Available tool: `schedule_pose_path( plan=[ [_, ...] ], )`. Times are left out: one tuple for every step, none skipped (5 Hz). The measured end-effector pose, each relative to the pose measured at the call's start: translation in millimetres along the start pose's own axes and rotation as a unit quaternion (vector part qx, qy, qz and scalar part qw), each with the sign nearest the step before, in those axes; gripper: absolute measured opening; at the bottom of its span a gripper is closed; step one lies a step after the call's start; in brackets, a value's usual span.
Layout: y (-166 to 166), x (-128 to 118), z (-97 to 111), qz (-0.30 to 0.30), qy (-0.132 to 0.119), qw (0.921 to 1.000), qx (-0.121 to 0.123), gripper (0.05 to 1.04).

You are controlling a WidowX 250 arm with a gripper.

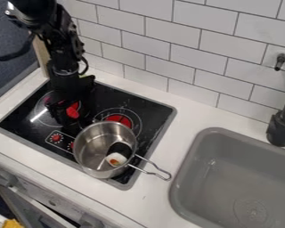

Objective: Move the red spoon to the right side of the stove

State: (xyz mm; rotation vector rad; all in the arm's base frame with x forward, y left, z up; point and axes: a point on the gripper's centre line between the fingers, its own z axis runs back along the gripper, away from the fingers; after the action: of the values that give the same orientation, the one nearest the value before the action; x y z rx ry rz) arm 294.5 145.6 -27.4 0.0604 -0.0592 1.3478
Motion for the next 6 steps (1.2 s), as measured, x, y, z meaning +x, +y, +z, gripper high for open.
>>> schedule_pose_path(
  plan=[
    [-13, 7, -2, -0.007, -0.011, 0.9999, 0.0, 1.0],
    [-17, 9, -3, -0.008, -0.012, 0.9999, 0.0, 0.95],
    [-17, 6, -5, 0.0, -0.009, 0.9999, -0.007, 0.674],
    [-16, 2, -4, 0.002, 0.001, 0.9998, -0.017, 0.448],
    [-13, -4, -1, -0.022, 0.028, 0.9992, -0.017, 0.328],
    [-11, -8, 3, -0.036, 0.04, 0.9983, -0.022, 0.323]
  ],
)
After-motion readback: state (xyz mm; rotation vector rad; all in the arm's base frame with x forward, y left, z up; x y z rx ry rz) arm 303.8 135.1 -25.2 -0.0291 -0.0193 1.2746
